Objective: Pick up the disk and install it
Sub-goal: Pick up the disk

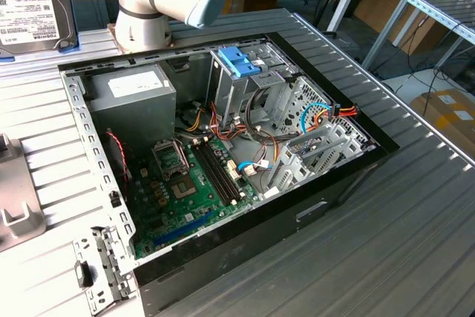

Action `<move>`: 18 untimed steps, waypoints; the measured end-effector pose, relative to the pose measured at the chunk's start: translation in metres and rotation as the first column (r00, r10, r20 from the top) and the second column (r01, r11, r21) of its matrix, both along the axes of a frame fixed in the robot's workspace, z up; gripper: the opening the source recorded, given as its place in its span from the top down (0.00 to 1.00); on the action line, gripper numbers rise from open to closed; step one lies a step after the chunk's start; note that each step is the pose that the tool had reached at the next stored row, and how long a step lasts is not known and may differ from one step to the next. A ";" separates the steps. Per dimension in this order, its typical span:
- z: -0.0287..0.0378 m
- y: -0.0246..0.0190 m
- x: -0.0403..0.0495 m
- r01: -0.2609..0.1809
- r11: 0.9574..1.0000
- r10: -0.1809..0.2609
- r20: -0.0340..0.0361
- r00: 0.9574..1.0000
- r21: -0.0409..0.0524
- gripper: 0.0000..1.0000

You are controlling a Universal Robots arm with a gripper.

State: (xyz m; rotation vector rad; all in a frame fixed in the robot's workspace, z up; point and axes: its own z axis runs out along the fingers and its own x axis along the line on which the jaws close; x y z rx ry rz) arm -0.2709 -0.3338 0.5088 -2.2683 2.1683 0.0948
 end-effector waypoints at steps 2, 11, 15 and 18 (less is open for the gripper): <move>0.0000 0.0000 0.0007 0.000 1.000 0.000 0.000 1.000 0.000 0.63; 0.0000 0.0000 0.0047 0.000 1.000 0.000 0.000 1.000 0.000 0.63; 0.0000 0.0000 0.0063 0.000 1.000 0.000 0.000 1.000 0.000 0.63; -0.0001 0.0000 0.0077 0.000 1.000 0.000 0.000 1.000 0.000 0.63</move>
